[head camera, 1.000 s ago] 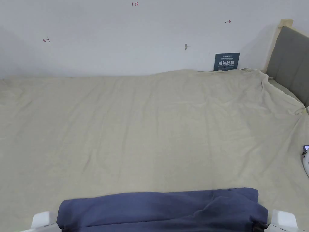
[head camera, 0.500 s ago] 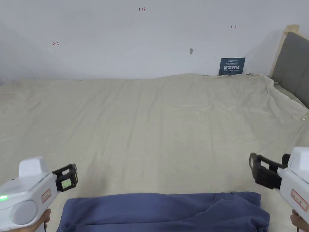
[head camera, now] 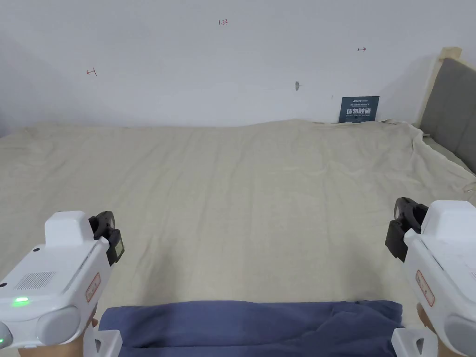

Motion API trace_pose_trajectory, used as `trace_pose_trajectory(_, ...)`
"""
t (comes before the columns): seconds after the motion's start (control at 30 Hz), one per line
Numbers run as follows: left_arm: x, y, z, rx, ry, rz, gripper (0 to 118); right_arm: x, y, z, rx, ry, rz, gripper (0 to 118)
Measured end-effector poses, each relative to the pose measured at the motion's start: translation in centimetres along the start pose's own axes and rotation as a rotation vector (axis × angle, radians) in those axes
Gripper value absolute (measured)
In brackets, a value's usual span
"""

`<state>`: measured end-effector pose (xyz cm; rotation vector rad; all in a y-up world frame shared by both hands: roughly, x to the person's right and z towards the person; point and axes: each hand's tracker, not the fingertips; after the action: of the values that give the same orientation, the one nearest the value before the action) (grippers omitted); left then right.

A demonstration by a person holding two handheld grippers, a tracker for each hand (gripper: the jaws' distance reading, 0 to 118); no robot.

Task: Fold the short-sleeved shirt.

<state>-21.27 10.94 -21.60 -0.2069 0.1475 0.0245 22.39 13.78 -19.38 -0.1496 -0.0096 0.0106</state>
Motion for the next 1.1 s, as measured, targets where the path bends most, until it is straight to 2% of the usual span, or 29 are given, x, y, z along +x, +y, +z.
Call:
trace_pose_trajectory(0.1, -0.2, 0.1, 0.0, -0.019, -0.037, 0.037, 0, -0.2, 0.0, 0.1, -0.001, -0.008, 0.006, 0)
trace_pose_trajectory(0.5, -1.7, -0.3, -1.0, -0.110, -0.115, 0.030, 0, 0.0, 0.2, -0.6, -0.014, 0.011, -0.002, 0)
trace_pose_trajectory(0.7, -6.6, -1.6, -3.8, -0.315, -0.322, 0.313, 0, 0.4, -0.4, -1.8, -0.032, 0.012, -0.007, 0)
trace_pose_trajectory(0.83, -9.3, -3.8, -5.8, -0.492, -0.380, 0.383, 0, 0.0, -0.9, -2.5, -0.055, 0.016, -0.010, 0)
trace_pose_trajectory(1.07, -13.3, -9.3, -8.7, -0.678, -0.428, 0.519, 0, -0.4, -2.3, -4.6, -0.103, 0.019, -0.002, 0)
trace_pose_trajectory(1.1, -13.6, -10.1, -9.2, -0.723, -0.433, 0.523, 3, -0.4, -2.5, -4.8, -0.108, 0.011, 0.001, 0)
